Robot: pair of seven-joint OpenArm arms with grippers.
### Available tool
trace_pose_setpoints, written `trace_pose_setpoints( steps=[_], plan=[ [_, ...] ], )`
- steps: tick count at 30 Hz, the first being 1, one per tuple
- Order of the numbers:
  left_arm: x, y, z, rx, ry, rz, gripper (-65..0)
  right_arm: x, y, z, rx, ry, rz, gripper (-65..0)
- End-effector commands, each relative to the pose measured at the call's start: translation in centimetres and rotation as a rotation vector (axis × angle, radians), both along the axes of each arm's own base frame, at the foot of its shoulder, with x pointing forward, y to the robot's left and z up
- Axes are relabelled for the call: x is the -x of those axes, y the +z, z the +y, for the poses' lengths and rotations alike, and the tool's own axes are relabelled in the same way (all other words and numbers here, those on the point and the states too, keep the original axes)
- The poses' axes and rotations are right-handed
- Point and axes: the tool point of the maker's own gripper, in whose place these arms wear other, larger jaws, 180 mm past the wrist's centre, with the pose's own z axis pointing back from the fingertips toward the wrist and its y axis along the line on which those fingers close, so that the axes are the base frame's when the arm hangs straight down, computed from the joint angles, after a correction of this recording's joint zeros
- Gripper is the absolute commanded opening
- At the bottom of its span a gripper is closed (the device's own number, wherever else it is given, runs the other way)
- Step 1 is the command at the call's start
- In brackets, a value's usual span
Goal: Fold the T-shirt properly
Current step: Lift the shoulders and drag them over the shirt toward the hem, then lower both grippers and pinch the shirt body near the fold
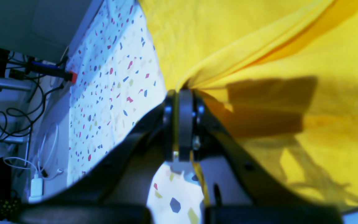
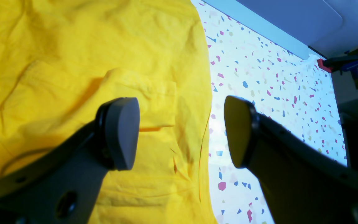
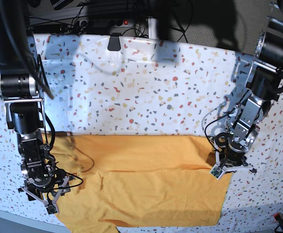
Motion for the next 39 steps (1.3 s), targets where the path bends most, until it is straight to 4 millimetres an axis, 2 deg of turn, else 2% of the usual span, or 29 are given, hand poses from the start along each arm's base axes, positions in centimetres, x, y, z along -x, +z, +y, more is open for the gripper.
trace_pose_setpoints(
  steps=[1,6,8,9,10,13,15,19,21,24,27,31,35,39],
  plan=[
    [-1.6,2.8,0.2,-0.003,-0.006,-0.082,-65.0,-1.5,3.7,-0.5,0.006,-0.007,-0.091,-22.8],
    [-1.9,3.7,-0.8,0.018,-0.057,-0.135,-63.4,-1.4,3.5,-0.5,0.006,-0.012,-0.083,-22.8],
    [-2.1,4.4,-1.0,0.021,-0.065,-0.168,-47.4,-1.4,3.4,-0.6,0.006,-0.015,-0.076,-22.8],
    [-2.2,4.7,-0.7,0.016,-0.052,-0.187,-41.7,-1.4,3.4,-0.6,0.005,-0.017,-0.074,-22.8],
    [-2.5,5.2,-0.4,0.012,-0.036,-0.207,-39.1,-1.3,3.3,-0.6,-0.011,-0.023,-0.071,-22.8],
    [-3.1,6.6,0.2,0.037,0.010,-0.252,-38.7,-1.1,2.7,-0.3,-0.125,-0.056,-0.061,-22.8],
    [-3.4,7.1,0.4,0.116,0.046,-0.257,-38.7,-1.0,2.2,0.1,-0.198,-0.069,-0.045,-22.8],
    [-3.5,6.3,1.0,0.364,0.176,-0.186,-38.8,-0.7,1.3,1.4,-0.300,-0.042,-0.004,-22.8],
    [-3.2,5.1,0.2,0.484,0.198,-0.118,-38.8,-0.6,0.8,2.1,-0.325,-0.012,0.008,-22.8],
    [-2.5,3.6,-2.3,0.611,0.160,-0.021,-38.8,0.1,-0.4,3.1,-0.344,0.046,0.026,-22.8],
    [-2.0,2.9,-5.0,0.677,0.113,0.021,-38.8,1.2,-2.4,3.8,-0.357,0.085,0.045,-22.8],
    [-1.7,2.4,-7.4,0.722,0.106,0.056,-38.8,3.3,-5.5,3.5,-0.352,0.078,0.091,-22.9],
    [-1.4,1.8,-8.2,0.723,0.111,0.096,-38.8,5.3,-8.0,2.5,-0.342,0.058,0.138,-22.9],
    [-0.8,0.8,-7.7,0.711,0.136,0.108,-38.8,6.8,-9.8,1.8,-0.334,0.042,0.178,-22.9]
  ],
)
